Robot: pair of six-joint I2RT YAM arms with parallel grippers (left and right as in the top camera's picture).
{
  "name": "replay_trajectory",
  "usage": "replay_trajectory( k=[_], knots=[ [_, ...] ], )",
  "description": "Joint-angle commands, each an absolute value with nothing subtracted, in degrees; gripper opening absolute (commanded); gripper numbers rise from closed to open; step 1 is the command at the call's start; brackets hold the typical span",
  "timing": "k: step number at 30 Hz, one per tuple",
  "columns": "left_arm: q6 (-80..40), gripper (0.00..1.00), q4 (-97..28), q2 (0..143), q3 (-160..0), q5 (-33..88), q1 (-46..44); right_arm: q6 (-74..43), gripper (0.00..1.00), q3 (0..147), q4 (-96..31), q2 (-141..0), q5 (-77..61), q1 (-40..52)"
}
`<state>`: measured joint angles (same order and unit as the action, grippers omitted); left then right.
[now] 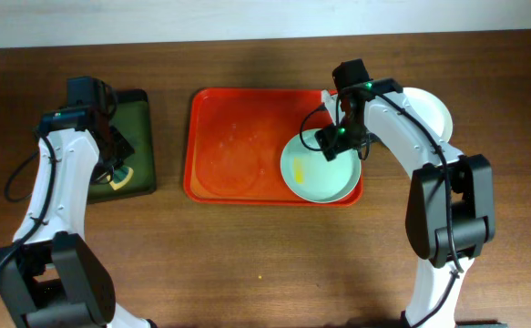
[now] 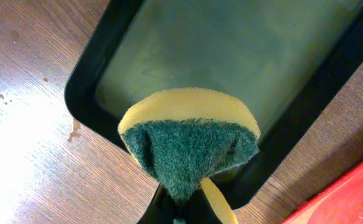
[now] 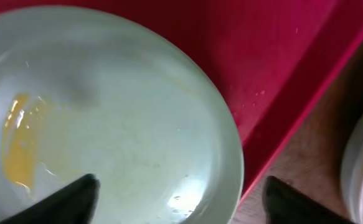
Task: Clean dirty plates on tray and stack at the side
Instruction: 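Reach the right gripper to the pale-green plate rim and grip it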
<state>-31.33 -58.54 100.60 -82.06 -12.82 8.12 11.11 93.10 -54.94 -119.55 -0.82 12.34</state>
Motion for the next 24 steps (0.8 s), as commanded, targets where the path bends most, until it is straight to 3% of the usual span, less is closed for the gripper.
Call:
replay_trajectory(
  k=[1,11,13,16,18,21,24],
  knots=[
    [-31.66,0.00,-58.57,99.98,-81.47,-12.60,8.27,14.79,0.63,92.88,-53.39,-121.03,0.27,12.73],
    [-31.66,0.00,-58.11,99.98,-81.47,-12.16,8.27,16.27,0.66,92.90,-51.62,-124.99,0.38,12.71],
    [-31.64,0.00,-58.11,99.98,-81.47,-11.92,8.27,16.27,0.59,92.90,-52.82,-124.99,-2.83,12.75],
    [-31.64,0.00,-57.95,100.16,-81.47,-11.38,8.16,16.03,0.29,92.90,-53.95,-124.99,-13.85,12.95],
    [-31.40,0.00,-57.89,100.16,-81.47,-10.15,8.14,14.20,0.25,92.90,-53.52,-124.99,-16.95,13.89],
    [-27.31,0.00,-57.08,100.16,-81.47,-8.27,5.98,6.24,0.29,92.88,-51.20,-125.16,-15.33,15.46],
    [-27.31,0.00,-57.06,100.16,-81.47,-8.05,4.91,0.49,0.25,92.88,-50.81,-126.65,-14.35,15.70]
  ],
)
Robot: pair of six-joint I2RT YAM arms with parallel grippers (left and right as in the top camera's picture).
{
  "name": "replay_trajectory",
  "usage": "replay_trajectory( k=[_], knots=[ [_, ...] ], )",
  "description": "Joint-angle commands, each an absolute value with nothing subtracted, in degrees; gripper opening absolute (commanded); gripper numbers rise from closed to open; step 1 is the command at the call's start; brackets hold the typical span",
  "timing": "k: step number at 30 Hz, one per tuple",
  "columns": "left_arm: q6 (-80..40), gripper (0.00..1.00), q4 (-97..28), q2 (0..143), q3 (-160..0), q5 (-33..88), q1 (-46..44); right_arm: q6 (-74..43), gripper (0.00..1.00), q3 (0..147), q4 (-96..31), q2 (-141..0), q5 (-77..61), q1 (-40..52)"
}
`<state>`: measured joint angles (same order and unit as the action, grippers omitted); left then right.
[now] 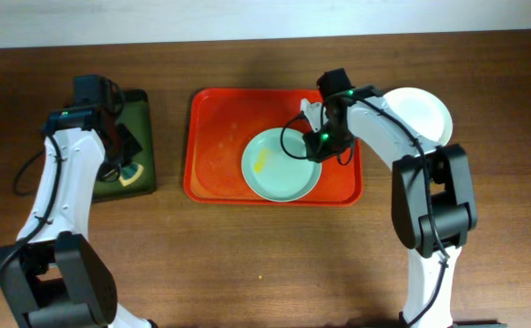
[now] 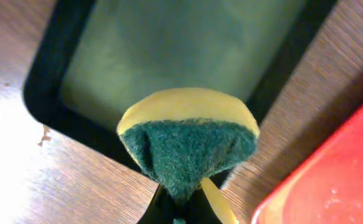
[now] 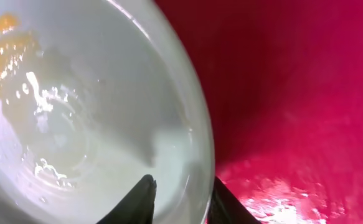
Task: Clean dirty plates on tray and stack at the side
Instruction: 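Reach the right gripper to the pale-green plate rim and grip it, then scrub the pale-green plate with the sponge in the left gripper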
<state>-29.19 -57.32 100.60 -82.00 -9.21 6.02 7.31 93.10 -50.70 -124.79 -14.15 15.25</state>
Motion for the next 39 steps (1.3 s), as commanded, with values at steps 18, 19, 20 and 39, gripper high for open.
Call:
replay_trajectory(
  k=[18,19,20,39],
  knots=[
    [-24.16,0.00,-34.68,101.82,-73.80,7.68,-17.54,-10.68,0.04,92.92,-44.05,-131.20,-15.68,21.32],
    [-24.16,0.00,-34.44,102.37,-73.80,7.49,-17.98,-10.74,0.04,93.12,-44.01,-131.20,-16.34,21.32],
    [-24.16,0.00,-33.91,103.26,-73.80,7.51,-18.28,-10.74,0.04,93.41,-44.03,-131.20,-16.73,21.32],
    [-25.10,0.00,-30.79,116.11,-73.95,-20.51,-20.32,-10.79,0.04,93.97,-43.24,-131.20,-16.95,21.32]
  ],
)
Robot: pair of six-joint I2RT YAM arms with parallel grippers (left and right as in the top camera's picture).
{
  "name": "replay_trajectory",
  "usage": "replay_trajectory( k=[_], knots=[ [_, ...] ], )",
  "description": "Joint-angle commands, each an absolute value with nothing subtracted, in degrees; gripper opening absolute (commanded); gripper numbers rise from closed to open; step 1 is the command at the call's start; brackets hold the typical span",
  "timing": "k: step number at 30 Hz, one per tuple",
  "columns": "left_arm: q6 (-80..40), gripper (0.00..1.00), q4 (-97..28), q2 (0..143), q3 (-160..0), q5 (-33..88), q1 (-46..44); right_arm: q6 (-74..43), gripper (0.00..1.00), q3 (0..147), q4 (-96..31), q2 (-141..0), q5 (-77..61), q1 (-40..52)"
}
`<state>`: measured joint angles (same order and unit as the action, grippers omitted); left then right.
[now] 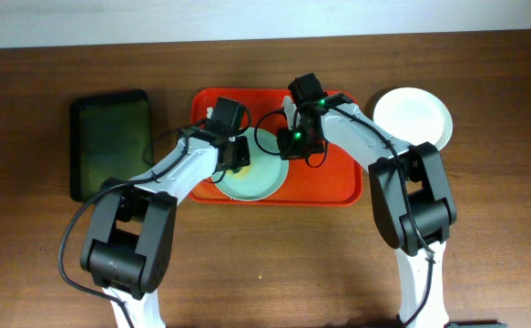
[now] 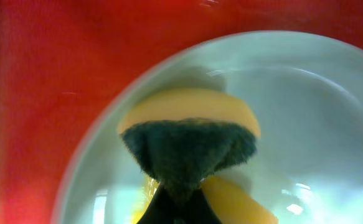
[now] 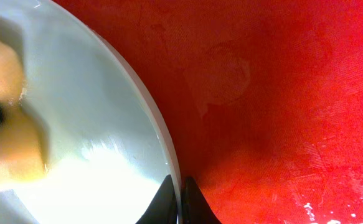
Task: Clean dirty plates on tray and stack at the side
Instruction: 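Scrub the pale-green plate with the sponge in the left gripper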
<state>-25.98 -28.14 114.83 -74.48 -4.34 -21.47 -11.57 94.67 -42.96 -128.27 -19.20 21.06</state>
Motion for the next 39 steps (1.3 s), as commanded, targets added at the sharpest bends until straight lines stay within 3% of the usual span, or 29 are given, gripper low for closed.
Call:
replay_trajectory(
  k=[1,5,9,17,28,39],
  knots=[
    [-23.79,0.00,-32.05,115.92,-74.43,-22.63,-19.86,-10.79,0.04,93.97,-43.24,-131.20,-16.97,21.32],
    [-22.81,0.00,-38.65,113.43,-80.64,-17.98,-18.63,-10.81,0.04,93.97,-43.20,-131.20,-16.97,21.32],
    [-27.29,0.00,-37.85,112.20,-81.47,1.65,-18.61,-10.81,0.04,93.97,-43.20,-131.20,-16.97,21.32],
    [-33.21,0.00,-32.45,121.08,-80.38,9.61,-19.38,-10.81,0.04,93.97,-43.22,-131.20,-16.97,21.32],
    [-28.18,0.00,-45.84,123.09,-83.90,-21.02,-14.68,-10.79,0.04,93.97,-43.20,-131.20,-16.97,21.32],
    [-28.21,0.00,-49.36,110.41,-88.29,-27.44,-13.69,-10.79,0.04,93.97,-43.20,-131.20,-16.95,21.32]
  ],
)
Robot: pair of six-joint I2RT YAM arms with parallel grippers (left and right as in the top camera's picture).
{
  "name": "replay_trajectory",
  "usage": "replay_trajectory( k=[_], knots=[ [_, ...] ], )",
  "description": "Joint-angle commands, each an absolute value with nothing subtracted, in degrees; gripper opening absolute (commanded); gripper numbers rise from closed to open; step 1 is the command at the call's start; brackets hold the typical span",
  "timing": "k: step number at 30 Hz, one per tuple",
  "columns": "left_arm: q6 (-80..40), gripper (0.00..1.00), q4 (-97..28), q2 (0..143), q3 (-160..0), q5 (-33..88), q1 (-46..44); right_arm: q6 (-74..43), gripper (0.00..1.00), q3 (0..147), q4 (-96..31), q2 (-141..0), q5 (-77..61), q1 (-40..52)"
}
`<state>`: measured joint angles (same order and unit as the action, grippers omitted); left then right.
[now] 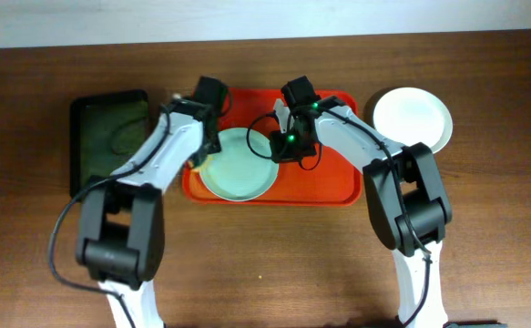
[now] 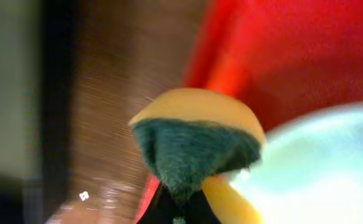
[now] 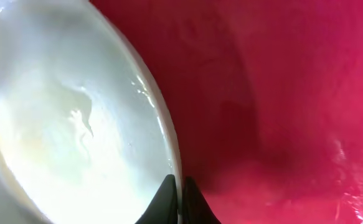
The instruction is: Clean dirty plates on tray and stack at the side
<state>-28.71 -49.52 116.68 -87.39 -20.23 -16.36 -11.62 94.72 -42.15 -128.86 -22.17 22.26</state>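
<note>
A pale green plate (image 1: 238,164) lies on the left half of the red tray (image 1: 324,187), its face plain in the overhead view. My right gripper (image 1: 281,148) is shut on the plate's right rim; in the right wrist view the gripper (image 3: 177,190) pinches the plate (image 3: 75,124) edge. My left gripper (image 1: 209,144) is shut on a yellow sponge with a green scouring face (image 2: 197,140). The sponge hangs over the tray's left edge (image 2: 274,50), just off the plate (image 2: 318,162) rim.
A dark green basin (image 1: 108,141) sits on the table left of the tray, and shows as a dark band (image 2: 13,93) in the left wrist view. A white plate (image 1: 413,118) rests on the bare wood right of the tray.
My left gripper has moved with the sponge from the middle of the plate to the tray's left edge. The plate sits slightly further left, still held at its rim by my right gripper.
First my left gripper held the sponge over the dark basin, and my right gripper stood open over a yellow-stained plate at the tray's right end. Then the right gripper was shut on the rim, plate mid-tray. Later the sponge lay on the plate; now it is off it.
</note>
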Motion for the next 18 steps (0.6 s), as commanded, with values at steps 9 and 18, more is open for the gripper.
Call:
replay_trajectory(
  k=[9,18],
  knots=[
    [-28.86,0.00,-45.01,109.40,-88.23,-10.68,8.99,-10.79,0.04,93.97,-43.03,-131.20,-16.97,21.32],
    [-28.82,0.42,-42.96,119.52,-88.64,-6.35,12.16,-10.76,0.04,93.97,-42.98,-131.20,-16.69,21.32]
  ],
)
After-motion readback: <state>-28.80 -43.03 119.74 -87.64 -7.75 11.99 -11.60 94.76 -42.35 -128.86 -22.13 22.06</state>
